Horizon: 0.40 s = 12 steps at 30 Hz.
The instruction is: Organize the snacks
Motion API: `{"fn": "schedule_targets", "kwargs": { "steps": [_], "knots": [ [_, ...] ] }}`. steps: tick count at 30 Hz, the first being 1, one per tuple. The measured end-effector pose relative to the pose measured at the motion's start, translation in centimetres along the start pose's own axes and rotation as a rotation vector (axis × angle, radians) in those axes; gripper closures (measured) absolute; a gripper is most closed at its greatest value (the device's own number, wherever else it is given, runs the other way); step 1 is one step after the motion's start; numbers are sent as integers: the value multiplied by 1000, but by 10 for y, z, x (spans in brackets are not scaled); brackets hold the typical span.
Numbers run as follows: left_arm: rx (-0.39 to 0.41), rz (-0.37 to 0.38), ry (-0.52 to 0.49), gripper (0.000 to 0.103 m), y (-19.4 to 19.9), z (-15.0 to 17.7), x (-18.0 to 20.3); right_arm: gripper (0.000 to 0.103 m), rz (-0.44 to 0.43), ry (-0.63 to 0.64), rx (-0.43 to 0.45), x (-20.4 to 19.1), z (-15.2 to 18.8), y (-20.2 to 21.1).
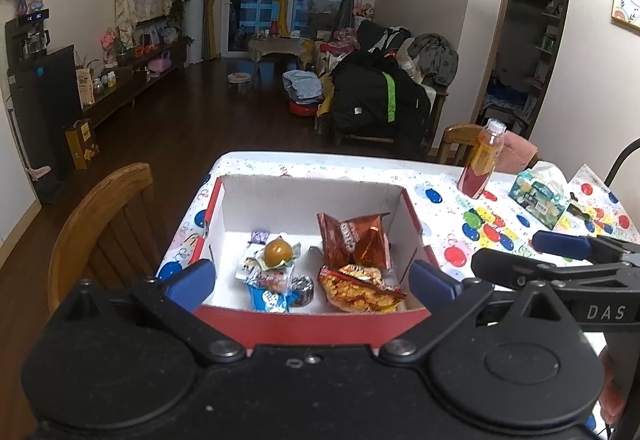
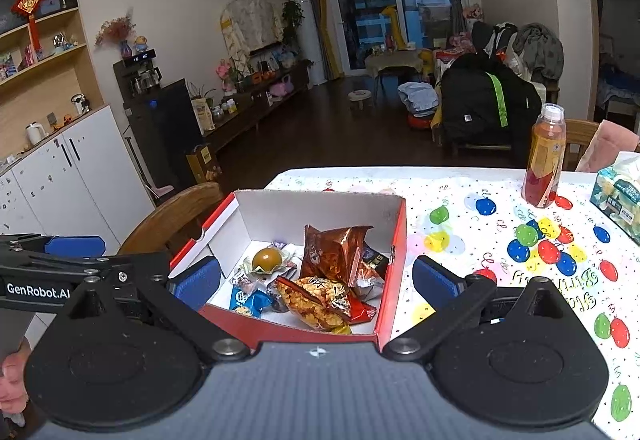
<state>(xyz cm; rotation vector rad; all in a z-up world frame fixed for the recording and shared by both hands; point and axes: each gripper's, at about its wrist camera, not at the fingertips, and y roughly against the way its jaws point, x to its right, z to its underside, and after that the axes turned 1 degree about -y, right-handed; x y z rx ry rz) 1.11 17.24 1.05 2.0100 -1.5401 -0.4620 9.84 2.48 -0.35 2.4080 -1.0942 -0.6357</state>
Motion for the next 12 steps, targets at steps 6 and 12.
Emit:
{"fn": "schedule_targets", "kwargs": {
  "steps": [6,12],
  "knots": [
    [-16,-1,11,0,0,4,0,0,-2,2,-8,0,3,0],
    [-20,4,9,0,1,6,5,0,6,-13,-21,6,7,2]
  ]
}}
